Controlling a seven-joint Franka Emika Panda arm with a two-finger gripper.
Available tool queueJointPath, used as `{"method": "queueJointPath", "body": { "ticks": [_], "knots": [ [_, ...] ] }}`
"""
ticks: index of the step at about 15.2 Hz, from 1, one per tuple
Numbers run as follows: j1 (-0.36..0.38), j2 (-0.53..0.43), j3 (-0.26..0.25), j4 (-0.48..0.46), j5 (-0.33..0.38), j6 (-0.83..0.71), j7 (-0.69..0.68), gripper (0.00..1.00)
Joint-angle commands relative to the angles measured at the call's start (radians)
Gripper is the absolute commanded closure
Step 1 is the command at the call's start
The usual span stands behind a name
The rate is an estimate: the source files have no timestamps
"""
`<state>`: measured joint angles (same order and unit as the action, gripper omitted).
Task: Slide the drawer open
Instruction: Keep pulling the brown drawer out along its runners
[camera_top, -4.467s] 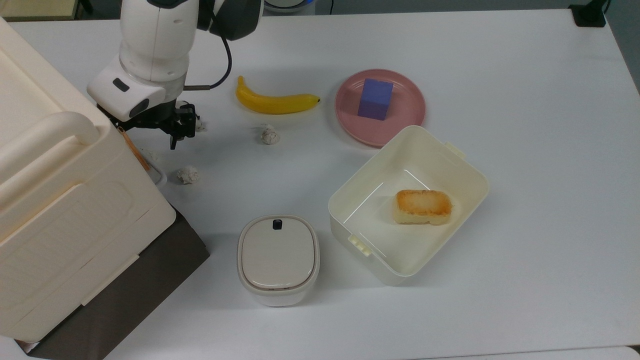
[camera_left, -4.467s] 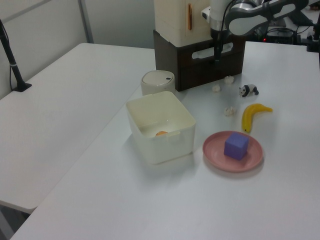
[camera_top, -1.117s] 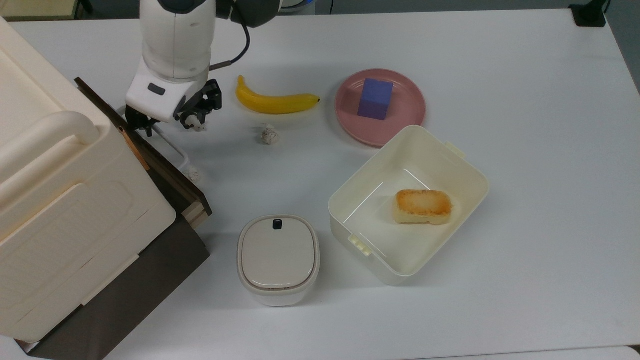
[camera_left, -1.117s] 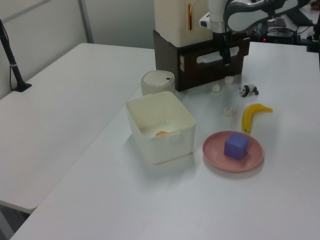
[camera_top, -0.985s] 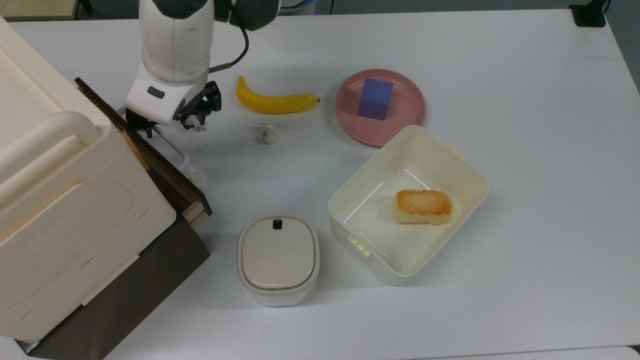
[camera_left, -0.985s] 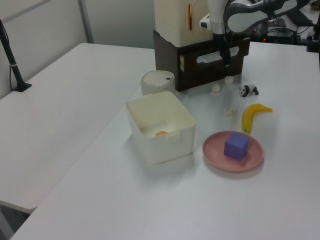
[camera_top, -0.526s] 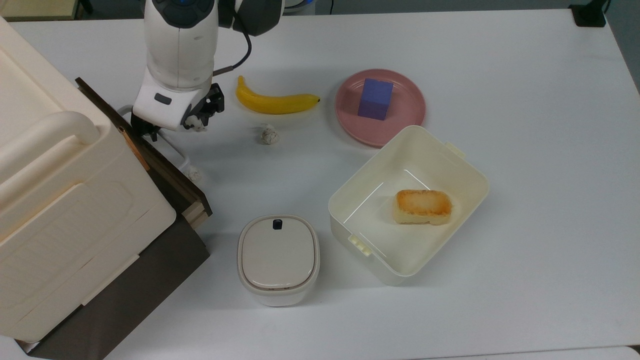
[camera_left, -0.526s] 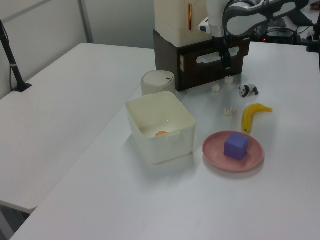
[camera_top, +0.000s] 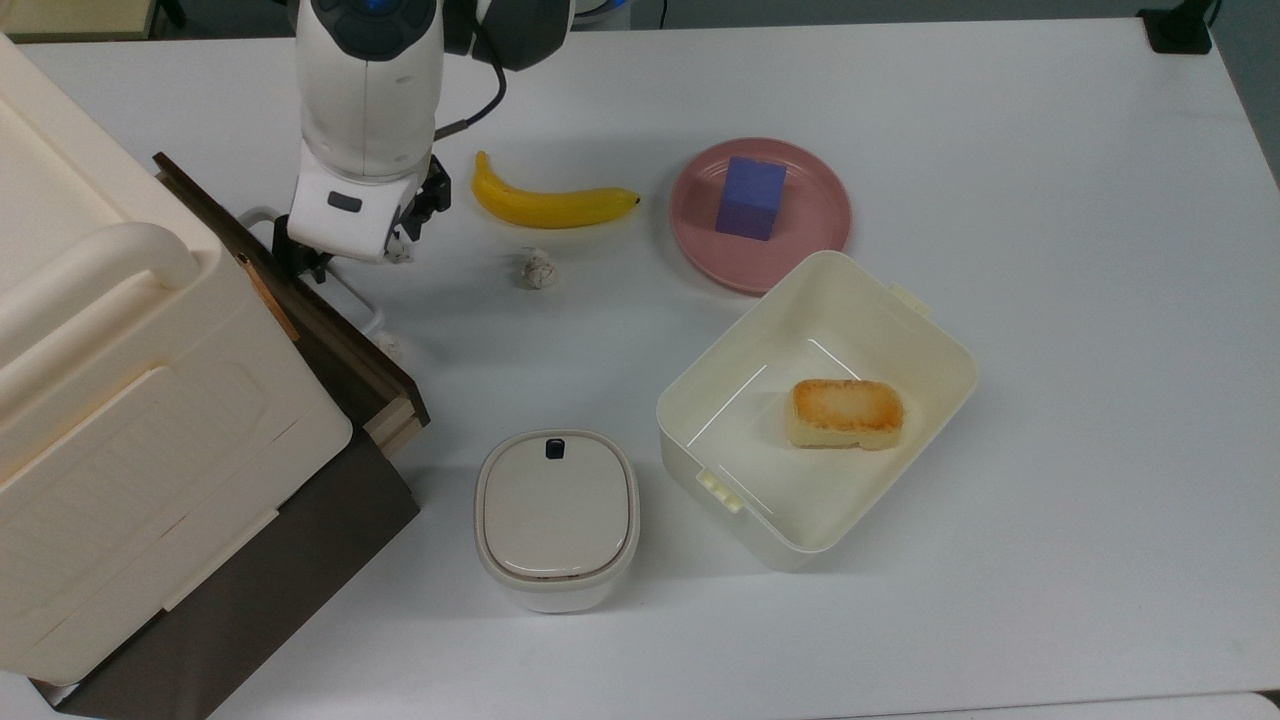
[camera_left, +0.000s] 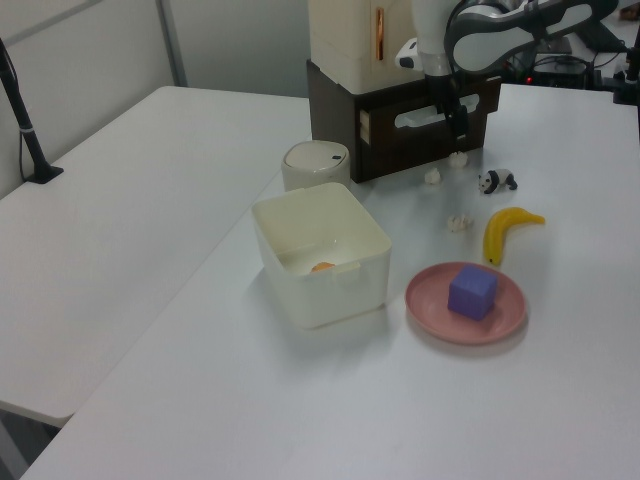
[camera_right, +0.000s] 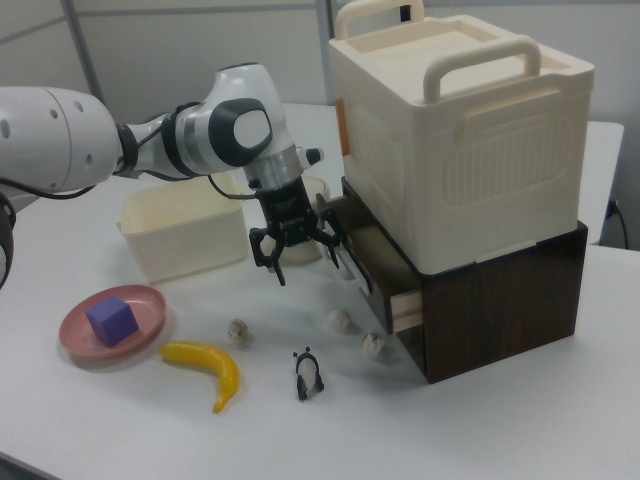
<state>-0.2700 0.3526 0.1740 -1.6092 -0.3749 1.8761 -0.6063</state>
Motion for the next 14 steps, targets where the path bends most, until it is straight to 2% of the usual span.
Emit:
{"method": "queueJointPath", "body": {
  "ticks": [1,12,14],
  "knots": [
    [0.009,-0.046,0.025,-0.017,0.005,-0.070,-0.018,0.00],
    [0.011,-0.058,0.064,-0.021,0.010,-0.135,-0.009,0.00],
    [0.009,-0.060,0.084,-0.023,0.010,-0.146,-0.009,0.00]
  ]
}}
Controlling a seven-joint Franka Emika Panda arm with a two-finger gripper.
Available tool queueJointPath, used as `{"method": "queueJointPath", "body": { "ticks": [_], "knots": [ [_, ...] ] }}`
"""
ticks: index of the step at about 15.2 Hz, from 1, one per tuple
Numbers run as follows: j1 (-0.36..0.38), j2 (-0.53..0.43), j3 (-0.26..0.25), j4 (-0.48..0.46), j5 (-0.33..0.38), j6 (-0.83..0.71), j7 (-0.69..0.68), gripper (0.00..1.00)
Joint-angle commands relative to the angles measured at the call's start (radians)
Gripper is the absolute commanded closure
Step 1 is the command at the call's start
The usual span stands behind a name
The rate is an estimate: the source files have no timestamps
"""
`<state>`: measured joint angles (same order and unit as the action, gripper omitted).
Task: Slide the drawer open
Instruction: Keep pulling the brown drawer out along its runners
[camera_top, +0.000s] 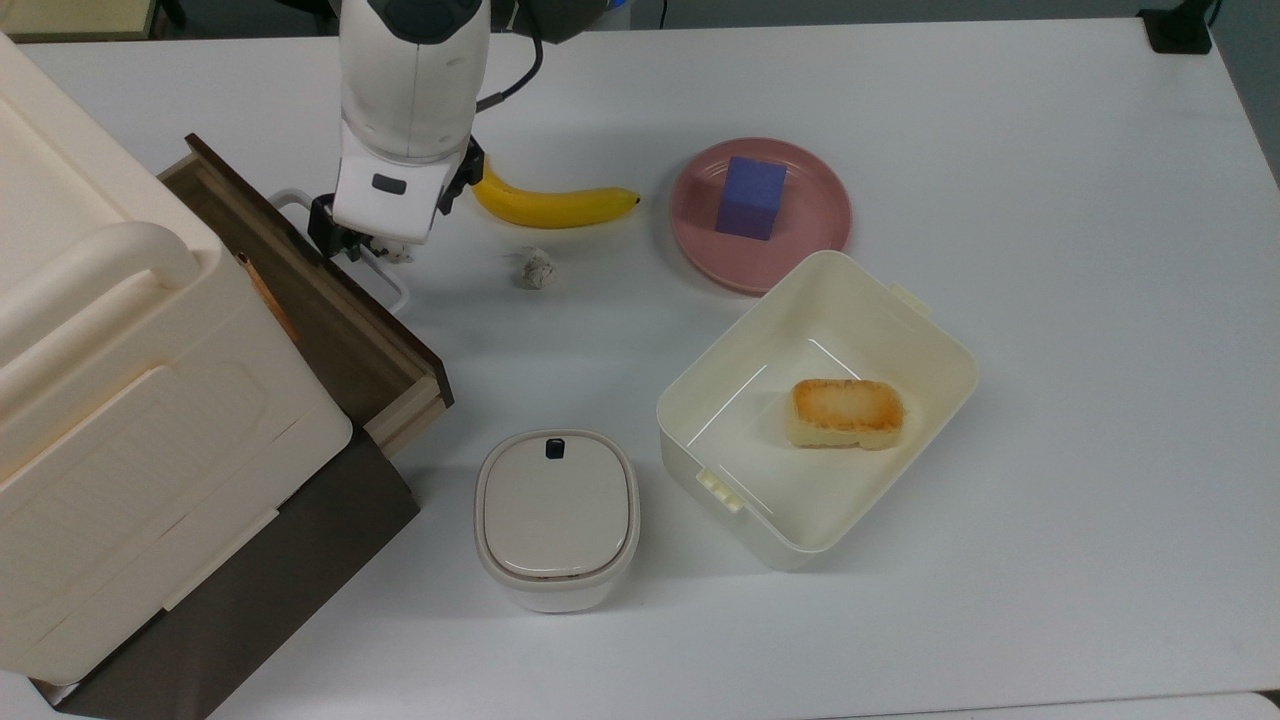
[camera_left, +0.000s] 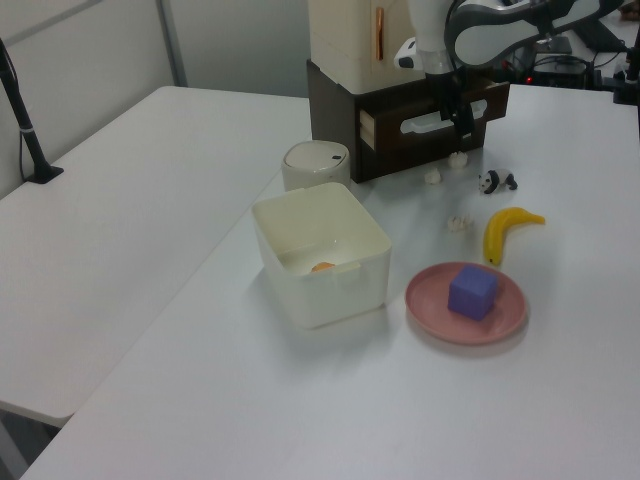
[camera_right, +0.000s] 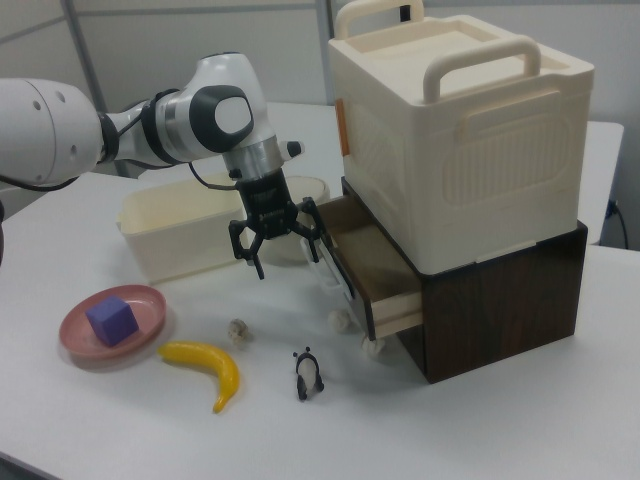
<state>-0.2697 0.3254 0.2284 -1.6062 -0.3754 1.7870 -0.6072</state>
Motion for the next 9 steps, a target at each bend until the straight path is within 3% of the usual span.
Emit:
{"method": "queueJointPath", "body": {
  "ticks": [1,9],
  "knots": [
    [0.009,-0.034,0.031,-0.027,0.010,-0.060,-0.008,0.00],
    [0.010,-0.035,0.051,-0.026,0.010,-0.109,-0.008,0.00]
  ]
}}
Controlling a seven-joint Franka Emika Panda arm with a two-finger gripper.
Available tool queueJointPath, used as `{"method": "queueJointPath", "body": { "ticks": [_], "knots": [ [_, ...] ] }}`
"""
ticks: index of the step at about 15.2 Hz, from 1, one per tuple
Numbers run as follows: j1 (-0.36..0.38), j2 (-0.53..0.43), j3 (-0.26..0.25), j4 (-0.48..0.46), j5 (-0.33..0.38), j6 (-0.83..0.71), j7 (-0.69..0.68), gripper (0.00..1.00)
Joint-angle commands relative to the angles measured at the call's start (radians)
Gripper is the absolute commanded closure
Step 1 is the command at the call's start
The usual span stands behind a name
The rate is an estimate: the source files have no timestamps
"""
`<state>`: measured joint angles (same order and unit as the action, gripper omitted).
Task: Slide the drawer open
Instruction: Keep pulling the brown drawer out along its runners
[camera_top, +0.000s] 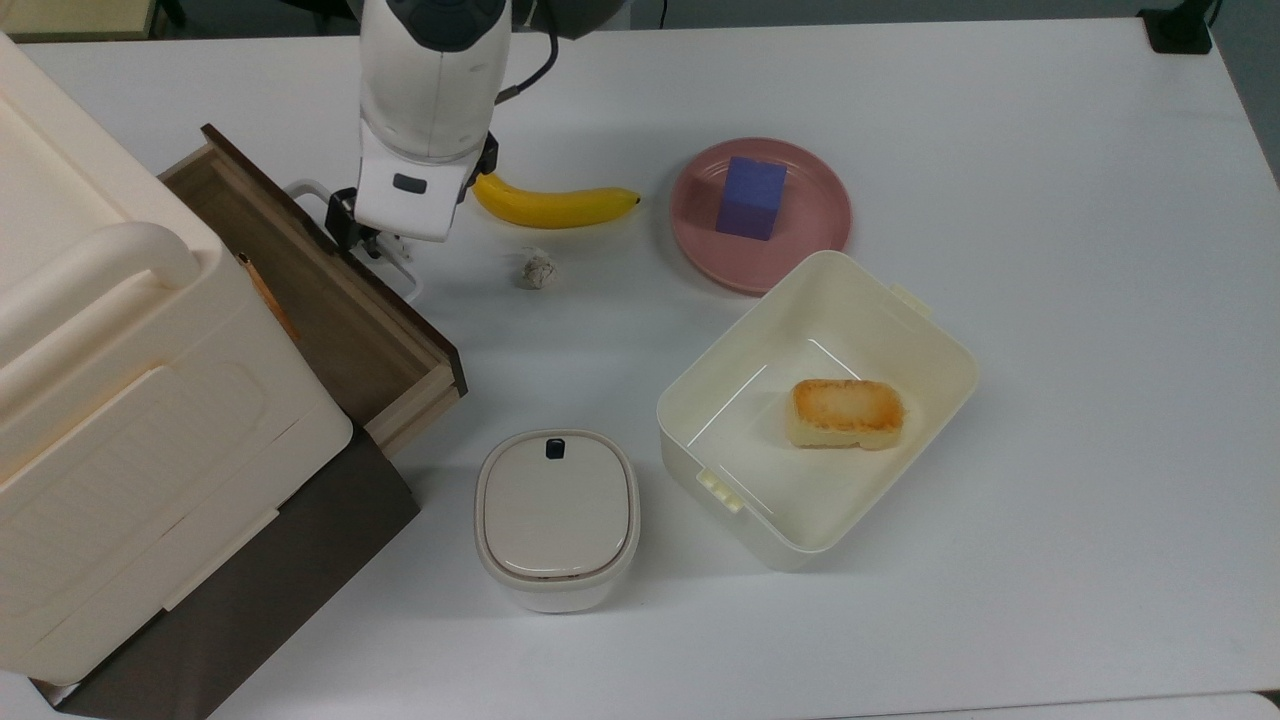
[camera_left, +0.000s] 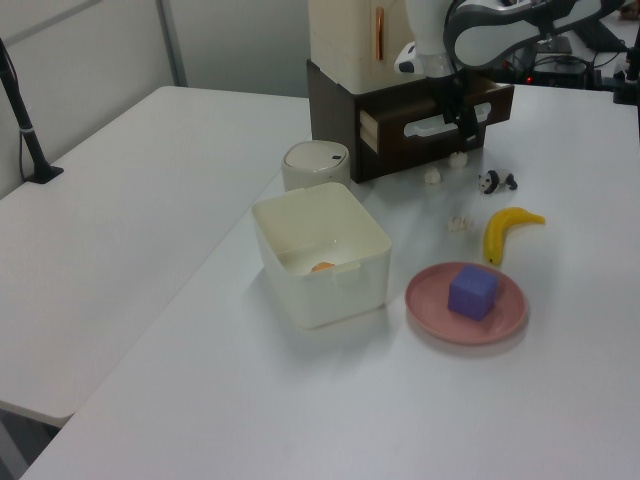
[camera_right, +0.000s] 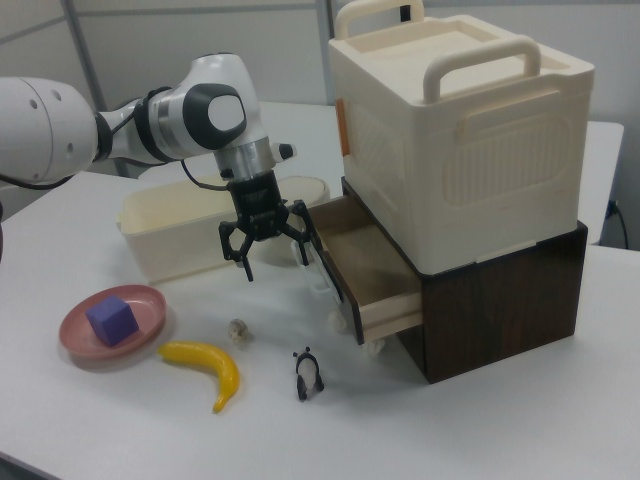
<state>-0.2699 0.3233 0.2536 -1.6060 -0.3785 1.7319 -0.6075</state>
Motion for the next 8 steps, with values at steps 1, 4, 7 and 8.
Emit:
{"method": "queueJointPath", "body": {
  "ticks": [1,4,7,8],
  "knots": [
    [0.009,-0.033,0.026,-0.025,0.015,-0.054,-0.008,0.00],
    [0.002,-0.039,0.024,-0.014,0.027,-0.054,-0.005,0.00],
    [-0.018,-0.072,0.013,0.020,0.071,-0.055,-0.008,0.00],
    [-0.034,-0.087,0.013,0.024,0.088,-0.055,-0.008,0.00]
  ]
}}
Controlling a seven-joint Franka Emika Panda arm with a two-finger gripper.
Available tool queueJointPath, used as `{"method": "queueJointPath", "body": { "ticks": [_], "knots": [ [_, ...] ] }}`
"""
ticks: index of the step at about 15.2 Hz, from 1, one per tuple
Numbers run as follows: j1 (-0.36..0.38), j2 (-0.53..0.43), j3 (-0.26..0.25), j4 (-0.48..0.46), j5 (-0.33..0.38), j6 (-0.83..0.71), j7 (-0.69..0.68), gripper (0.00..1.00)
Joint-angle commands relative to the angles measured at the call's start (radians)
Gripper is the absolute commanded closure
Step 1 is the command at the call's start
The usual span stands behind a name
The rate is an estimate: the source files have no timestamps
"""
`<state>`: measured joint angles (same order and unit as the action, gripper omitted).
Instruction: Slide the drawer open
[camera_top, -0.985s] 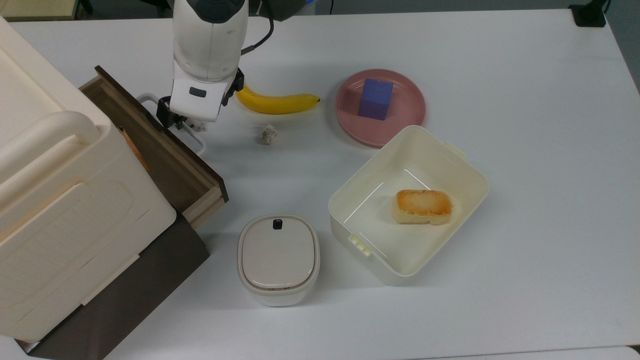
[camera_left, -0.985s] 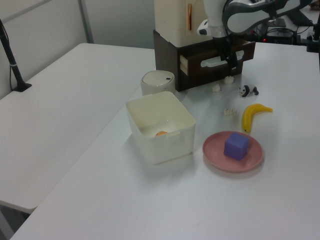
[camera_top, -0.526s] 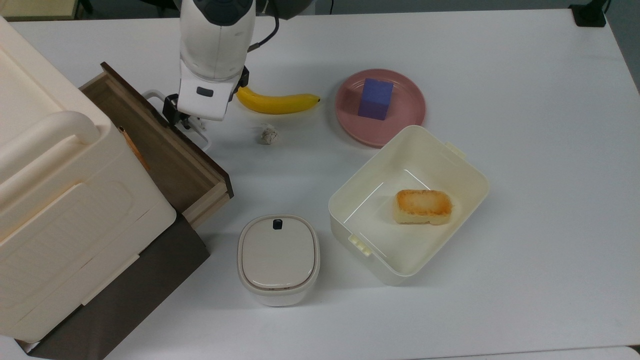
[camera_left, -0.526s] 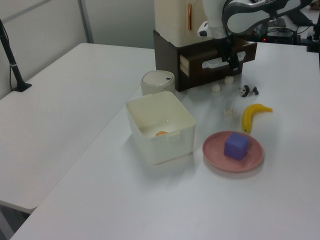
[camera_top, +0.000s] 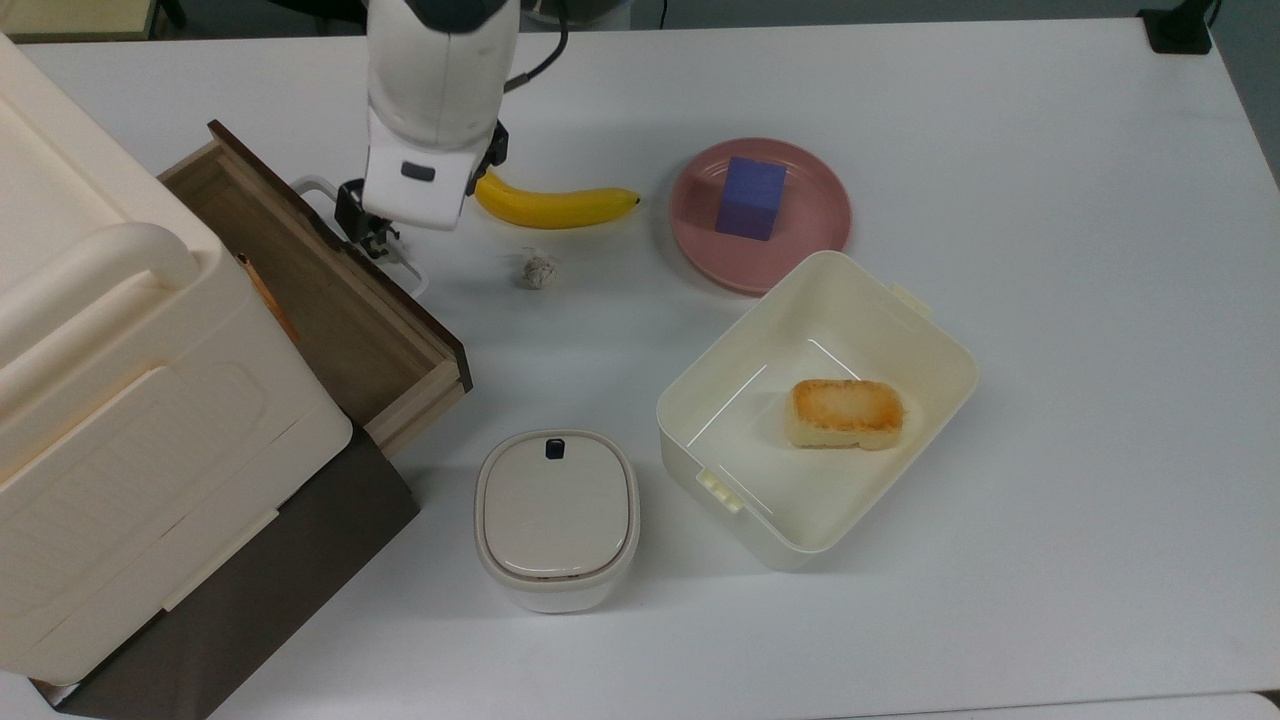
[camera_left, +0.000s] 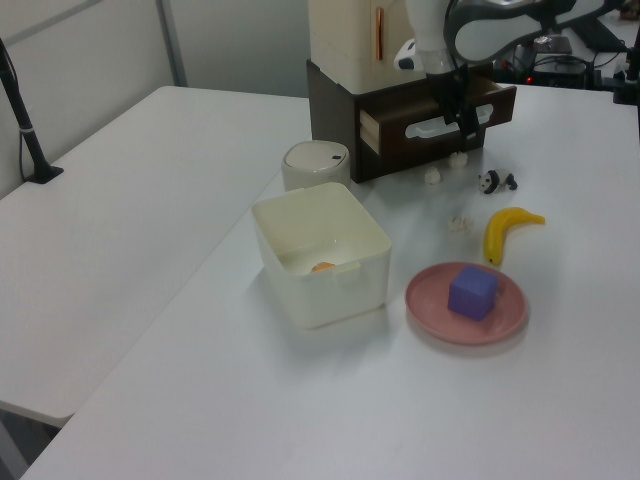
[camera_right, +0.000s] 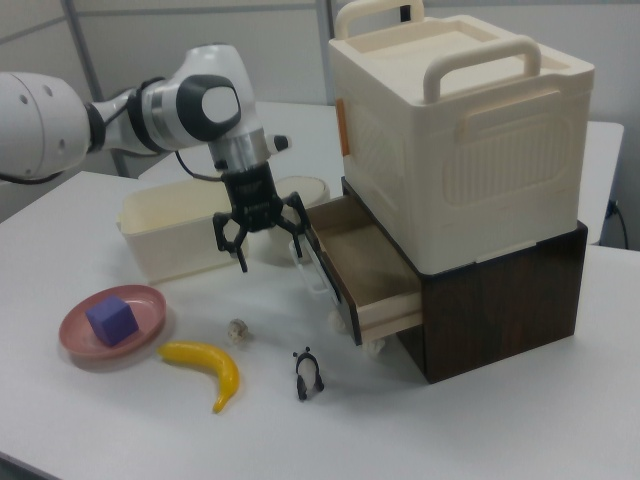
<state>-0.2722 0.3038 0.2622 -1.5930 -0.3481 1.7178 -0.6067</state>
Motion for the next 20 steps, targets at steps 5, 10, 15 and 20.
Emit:
{"method": "queueJointPath", "body": {
  "ticks": [5,10,15,20],
  "knots": [
    [-0.041,-0.150,-0.043,0.016,0.197,-0.066,0.037,0.00],
    [-0.027,-0.235,-0.135,0.030,0.371,-0.076,0.292,0.00],
    [-0.018,-0.272,-0.150,0.030,0.420,-0.086,0.510,0.00],
    [0.095,-0.322,-0.328,0.030,0.503,-0.084,0.666,0.00]
  ]
}}
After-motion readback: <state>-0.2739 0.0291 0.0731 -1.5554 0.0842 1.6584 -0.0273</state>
